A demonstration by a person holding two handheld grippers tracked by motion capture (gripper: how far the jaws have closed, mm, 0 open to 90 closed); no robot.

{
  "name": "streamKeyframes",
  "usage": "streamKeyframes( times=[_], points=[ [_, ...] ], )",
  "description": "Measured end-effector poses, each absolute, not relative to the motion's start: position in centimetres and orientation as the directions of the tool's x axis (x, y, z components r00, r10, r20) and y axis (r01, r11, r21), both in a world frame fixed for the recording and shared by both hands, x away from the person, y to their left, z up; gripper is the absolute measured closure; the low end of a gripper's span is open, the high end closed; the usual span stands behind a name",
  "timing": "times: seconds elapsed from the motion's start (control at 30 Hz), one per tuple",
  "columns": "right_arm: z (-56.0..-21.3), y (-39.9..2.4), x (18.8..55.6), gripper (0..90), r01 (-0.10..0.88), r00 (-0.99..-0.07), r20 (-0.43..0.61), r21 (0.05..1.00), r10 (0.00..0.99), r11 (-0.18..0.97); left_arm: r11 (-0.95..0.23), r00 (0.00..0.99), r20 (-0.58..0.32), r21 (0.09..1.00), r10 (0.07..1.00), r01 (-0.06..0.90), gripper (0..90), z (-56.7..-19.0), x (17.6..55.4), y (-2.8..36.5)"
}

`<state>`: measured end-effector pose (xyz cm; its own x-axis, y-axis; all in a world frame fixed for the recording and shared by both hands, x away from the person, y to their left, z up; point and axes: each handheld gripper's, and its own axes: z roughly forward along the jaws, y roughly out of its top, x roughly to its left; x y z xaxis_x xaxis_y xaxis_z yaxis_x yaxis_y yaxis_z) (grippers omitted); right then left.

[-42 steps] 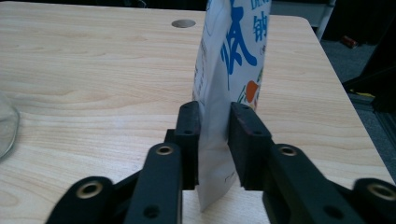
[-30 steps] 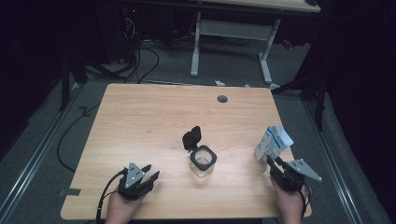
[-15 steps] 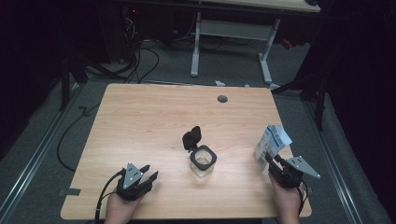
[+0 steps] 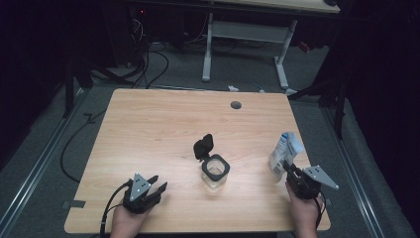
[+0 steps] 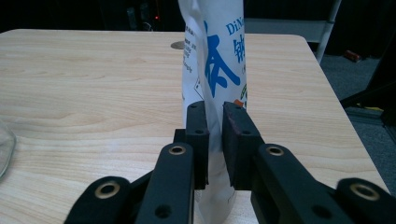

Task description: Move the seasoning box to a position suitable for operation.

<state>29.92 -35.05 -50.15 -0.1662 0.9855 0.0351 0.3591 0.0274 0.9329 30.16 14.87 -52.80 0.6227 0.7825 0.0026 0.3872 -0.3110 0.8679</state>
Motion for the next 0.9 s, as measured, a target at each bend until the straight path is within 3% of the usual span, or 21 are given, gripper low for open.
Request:
streamKeyframes(
  times=[0.57,0.9],
  points=[
    [-49.87,-34.97,29.84,83.7,0.38,-0.166,0.055,0.925,0.985,0.012,-0.327,0.657,0.006,0.871,0.754,0.367,55.6,-52.8,30.01,14.14],
    [-49.55,-34.2,29.66,84.0,0.393,-0.16,-0.006,0.917,0.987,0.069,-0.324,0.669,-0.003,0.874,0.743,0.363,54.2,-52.59,29.86,14.08]
  ],
)
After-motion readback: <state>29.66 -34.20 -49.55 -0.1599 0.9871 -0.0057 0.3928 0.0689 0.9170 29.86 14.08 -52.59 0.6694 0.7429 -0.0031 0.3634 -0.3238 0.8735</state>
